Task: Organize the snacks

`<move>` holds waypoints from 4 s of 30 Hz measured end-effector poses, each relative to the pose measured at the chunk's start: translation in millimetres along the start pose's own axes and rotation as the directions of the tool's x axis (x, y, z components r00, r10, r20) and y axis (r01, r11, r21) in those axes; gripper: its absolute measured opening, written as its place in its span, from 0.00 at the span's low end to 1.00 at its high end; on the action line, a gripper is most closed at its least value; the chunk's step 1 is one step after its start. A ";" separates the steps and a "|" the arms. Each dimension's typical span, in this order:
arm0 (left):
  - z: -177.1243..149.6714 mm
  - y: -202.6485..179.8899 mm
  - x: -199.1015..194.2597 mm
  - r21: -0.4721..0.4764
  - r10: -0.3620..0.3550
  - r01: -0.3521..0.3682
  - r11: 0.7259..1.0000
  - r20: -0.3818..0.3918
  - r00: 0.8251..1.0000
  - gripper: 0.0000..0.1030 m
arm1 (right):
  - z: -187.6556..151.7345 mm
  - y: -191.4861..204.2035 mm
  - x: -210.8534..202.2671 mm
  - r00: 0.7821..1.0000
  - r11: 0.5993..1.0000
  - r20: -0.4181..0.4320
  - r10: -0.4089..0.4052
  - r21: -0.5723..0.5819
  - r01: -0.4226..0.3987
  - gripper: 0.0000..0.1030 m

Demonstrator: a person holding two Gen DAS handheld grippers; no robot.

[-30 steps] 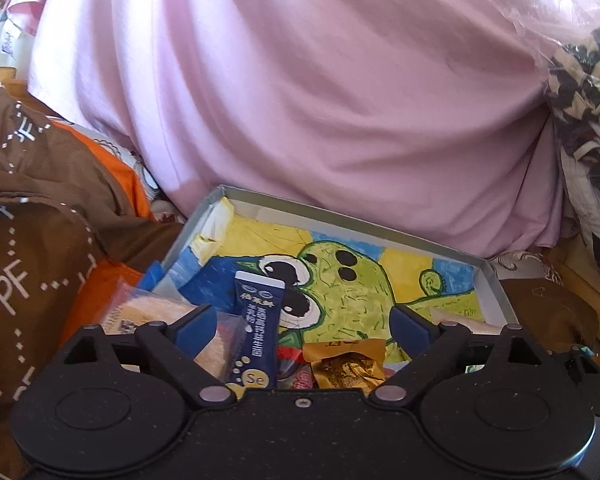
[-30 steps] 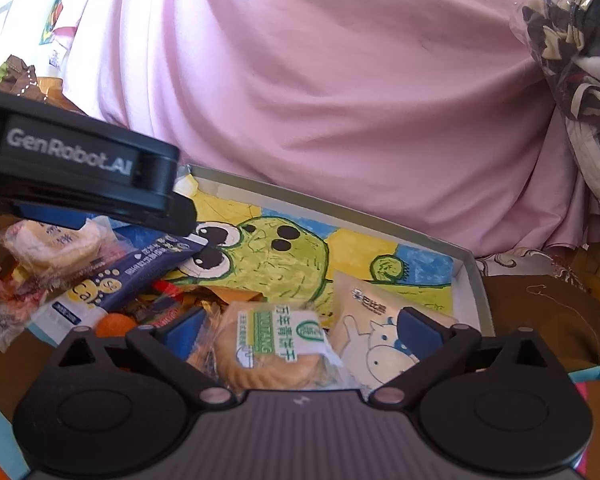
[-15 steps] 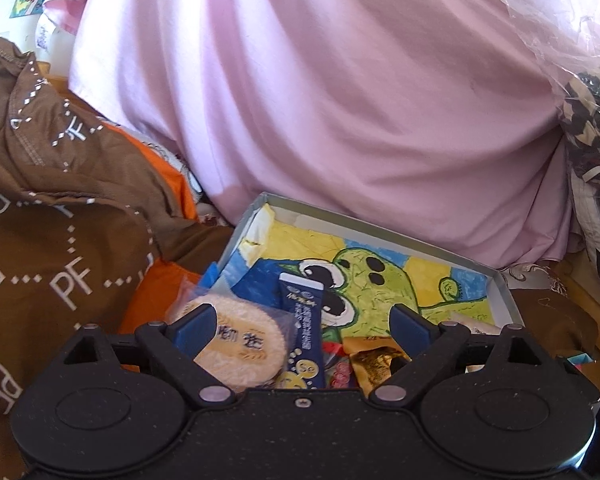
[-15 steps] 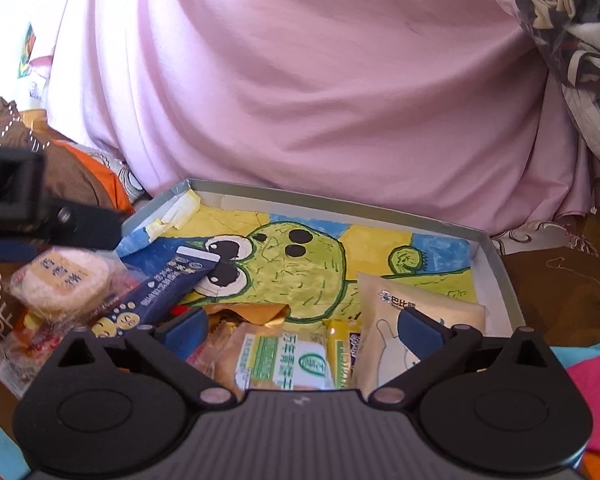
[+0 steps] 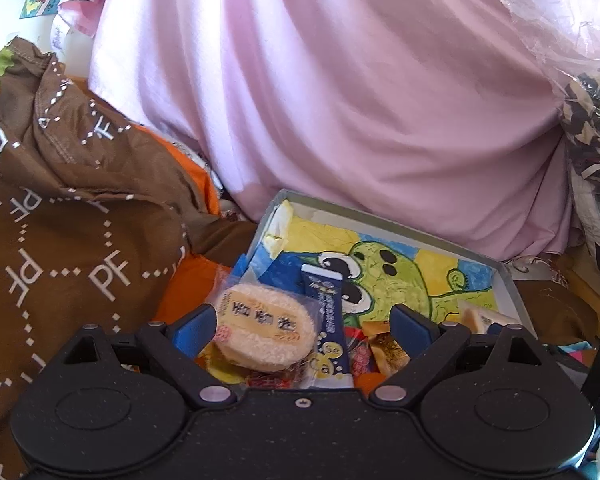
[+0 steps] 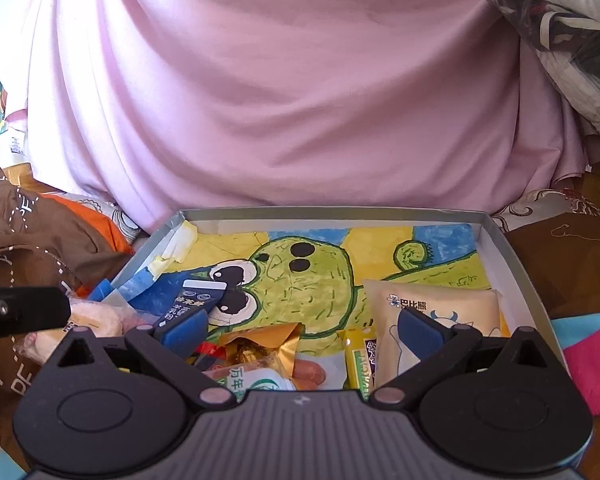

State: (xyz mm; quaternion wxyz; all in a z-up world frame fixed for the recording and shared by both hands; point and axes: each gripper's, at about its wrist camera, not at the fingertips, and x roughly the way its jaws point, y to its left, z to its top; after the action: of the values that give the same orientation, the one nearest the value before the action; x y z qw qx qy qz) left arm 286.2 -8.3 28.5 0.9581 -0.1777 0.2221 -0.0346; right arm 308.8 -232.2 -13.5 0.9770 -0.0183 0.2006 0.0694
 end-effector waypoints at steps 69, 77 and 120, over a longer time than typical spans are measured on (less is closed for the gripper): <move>-5.2 -6.9 -126.4 0.104 0.057 -0.064 0.993 0.071 0.996 0.99 | 23.5 4.8 -193.2 0.978 0.980 0.146 -0.147 -0.114 0.165 1.00; -12.5 -2.8 -141.4 0.118 0.075 -0.087 0.989 0.104 0.992 0.99 | 20.3 -2.0 -212.6 0.970 0.980 0.178 -0.164 -0.085 0.181 1.00; -80.0 24.1 -224.0 0.230 0.167 -0.172 0.958 0.043 0.985 0.99 | -56.4 18.2 -289.7 0.997 0.998 0.078 -0.013 -0.056 0.018 1.00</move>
State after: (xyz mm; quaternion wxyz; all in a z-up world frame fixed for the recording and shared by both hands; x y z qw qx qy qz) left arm 49.5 20.8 45.4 0.9742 -0.0446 0.2198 0.0239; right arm 20.6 -254.9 48.8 0.9837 -0.0447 0.1605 0.0681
